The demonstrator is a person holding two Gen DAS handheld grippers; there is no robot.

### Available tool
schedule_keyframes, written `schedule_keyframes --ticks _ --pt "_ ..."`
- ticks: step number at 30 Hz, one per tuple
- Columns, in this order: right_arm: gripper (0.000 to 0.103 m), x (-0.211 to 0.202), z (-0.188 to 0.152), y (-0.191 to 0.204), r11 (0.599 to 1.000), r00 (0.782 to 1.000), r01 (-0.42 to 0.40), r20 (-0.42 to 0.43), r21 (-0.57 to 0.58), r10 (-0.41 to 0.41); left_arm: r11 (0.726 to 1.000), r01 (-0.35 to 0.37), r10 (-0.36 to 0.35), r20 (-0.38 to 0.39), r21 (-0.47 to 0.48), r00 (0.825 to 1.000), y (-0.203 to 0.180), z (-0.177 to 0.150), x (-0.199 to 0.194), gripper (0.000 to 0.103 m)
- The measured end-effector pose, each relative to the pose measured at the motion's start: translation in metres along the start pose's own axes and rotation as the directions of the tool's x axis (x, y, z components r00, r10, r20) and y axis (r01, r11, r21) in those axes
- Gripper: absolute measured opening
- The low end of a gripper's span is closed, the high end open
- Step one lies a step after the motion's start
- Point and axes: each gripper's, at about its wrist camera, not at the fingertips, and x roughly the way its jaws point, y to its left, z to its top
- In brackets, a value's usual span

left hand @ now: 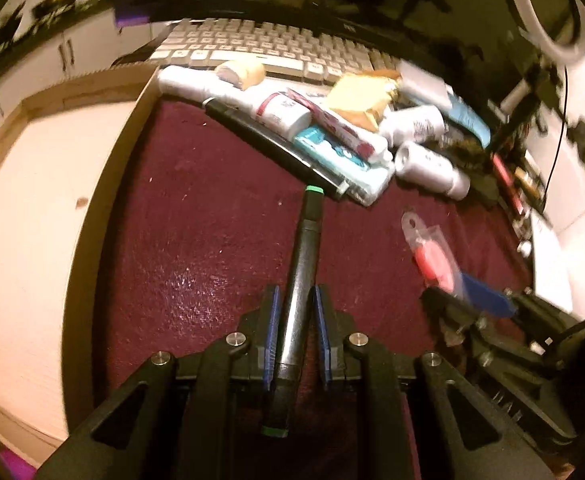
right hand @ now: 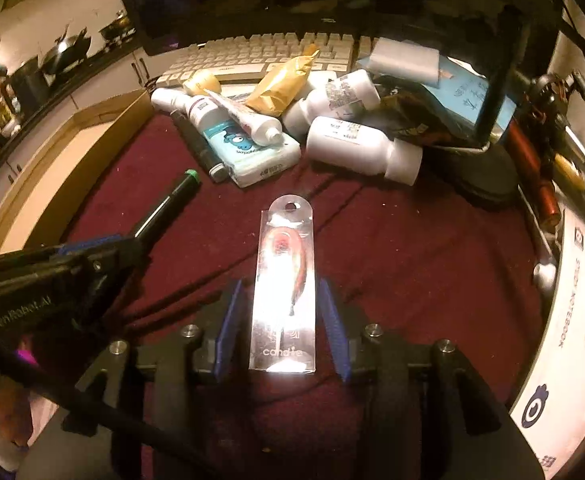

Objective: Organize objects
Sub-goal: 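Grasp the clear pink candle package with the right gripper, then carry the marker in the left gripper to the cardboard tray while the right gripper carries the package there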

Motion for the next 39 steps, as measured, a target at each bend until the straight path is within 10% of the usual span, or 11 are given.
schedule_keyframes --ticks 16,27,39 --pt "0.026 -0.022 0.002 0.009 0.986 0.984 -0.166 0.065 0.028 0.164 0.998 -0.005 -0.002 0.109 0.062 0.994 0.001 -0.019 -0.056 0.012" --pt "0.026 -0.017 0.044 0.113 0.918 0.926 -0.37 0.027 -0.144 0.377 0.989 -0.09 0.113 0.207 -0.119 0.972 0.091 -0.01 -0.102 0.012" --pt "0.026 0.045 0.069 0.211 0.895 0.921 -0.39 -0.111 -0.217 0.374 0.955 -0.123 0.164 0.136 -0.271 0.977 0.184 -0.015 -0.085 0.012"
